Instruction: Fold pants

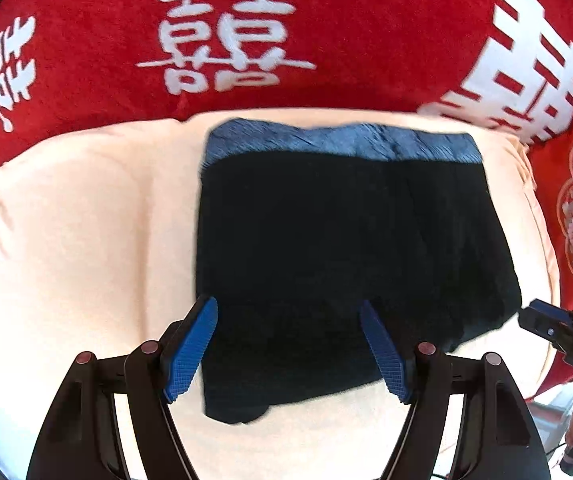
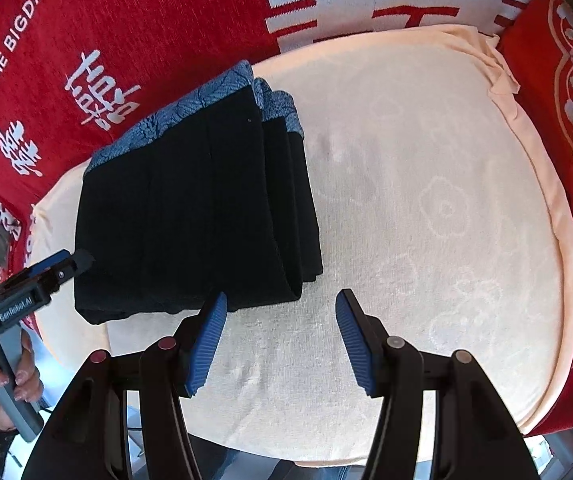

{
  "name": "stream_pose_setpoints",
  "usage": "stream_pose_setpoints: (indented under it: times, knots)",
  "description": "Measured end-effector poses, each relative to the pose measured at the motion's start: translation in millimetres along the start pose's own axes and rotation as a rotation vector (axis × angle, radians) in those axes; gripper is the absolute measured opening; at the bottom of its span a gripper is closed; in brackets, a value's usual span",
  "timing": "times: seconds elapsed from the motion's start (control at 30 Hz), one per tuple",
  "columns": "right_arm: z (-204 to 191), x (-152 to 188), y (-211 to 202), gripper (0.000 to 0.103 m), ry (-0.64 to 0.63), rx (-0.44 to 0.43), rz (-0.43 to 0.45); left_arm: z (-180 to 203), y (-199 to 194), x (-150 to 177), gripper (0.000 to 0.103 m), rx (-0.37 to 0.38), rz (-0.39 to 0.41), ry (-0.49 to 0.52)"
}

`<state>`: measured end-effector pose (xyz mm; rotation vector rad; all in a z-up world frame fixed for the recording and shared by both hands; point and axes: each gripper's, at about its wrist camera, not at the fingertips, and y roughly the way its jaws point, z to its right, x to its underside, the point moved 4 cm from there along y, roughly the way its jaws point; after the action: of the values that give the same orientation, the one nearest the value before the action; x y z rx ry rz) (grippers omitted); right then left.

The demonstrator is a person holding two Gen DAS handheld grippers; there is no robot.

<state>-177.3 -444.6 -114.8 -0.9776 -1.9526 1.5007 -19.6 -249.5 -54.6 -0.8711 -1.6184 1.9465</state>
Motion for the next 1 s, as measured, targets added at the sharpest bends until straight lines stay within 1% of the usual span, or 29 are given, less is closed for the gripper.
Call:
stream_pose_setpoints:
  times: [0.13, 0.27, 0.37, 0.43, 0.5, 0.53, 0.6, 0.63, 0.7, 0.77, 0.8, 0.9, 0.93, 0.97, 1.0]
  knots:
    - [3.4, -5.9, 0.1, 0.061, 0.007, -0.008, 0.006, -14.5, 2.2, -8.3, 0.075, -0.03, 0.007, -0.015]
    - [4.4, -14.6, -0.3, 0.061, -0.003, -0.007, 0.028, -28.4, 1.5, -21.9, 0.075, -0.061, 0.034, -0.034]
    - [0.5, -20.8, 0.1, 0.061, -0.018, -0.038, 0.037, -35.8, 5.4, -28.8, 0.075, -0.048, 0.032, -0.05]
    - [-1.3, -23.8, 3.6, 0.061, -0.032, -0.08, 0.03, -39.8, 11.5, -30.1, 0.075, -0.028, 0.02, -0.045]
    - [0.3, -26.4, 11.7, 0.061, -0.041, -0.117, -0.009, -44.8, 19.6, -30.7, 0.075, 0.009, -0.002, -0.046]
    - [2.2, -28.0, 15.3, 0.061, -0.04, -0.132, -0.023, -48.9, 24.8, -31.0, 0.075, 0.046, -0.02, -0.054]
    - [8.0, -32.0, 24.4, 0.072, -0.031, -0.159, -0.052, -56.6, 34.4, -31.3, 0.075, 0.121, -0.057, -0.078]
    - [10.9, -34.8, 28.0, 0.073, -0.027, -0.174, -0.061, -60.6, 39.2, -32.3, 0.075, 0.156, -0.073, -0.089]
    - [17.2, -40.1, 36.6, 0.073, -0.012, -0.214, -0.077, -66.5, 47.5, -34.5, 0.075, 0.207, -0.102, -0.097]
    - [22.3, -43.3, 45.2, 0.073, 0.015, -0.243, -0.102, -68.1, 49.9, -35.8, 0.075, 0.239, -0.105, -0.097]
    - [24.1, -45.1, 49.0, 0.073, 0.022, -0.272, -0.109, -68.5, 51.7, -36.9, 0.075, 0.26, -0.107, -0.094]
    - [26.1, -50.9, 60.3, 0.073, 0.018, -0.338, -0.132, -66.7, 60.5, -38.2, 0.075, 0.324, -0.127, -0.083]
    - [26.7, -52.7, 64.0, 0.073, 0.02, -0.364, -0.141, -65.8, 64.9, -38.8, 0.077, 0.348, -0.133, -0.084]
    - [27.2, -54.4, 67.3, 0.073, 0.027, -0.391, -0.152, -65.8, 68.0, -39.2, 0.087, 0.358, -0.138, -0.083]
    - [27.4, -56.5, 72.1, 0.073, 0.038, -0.434, -0.166, -64.5, 71.8, -39.9, 0.088, 0.36, -0.139, -0.078]
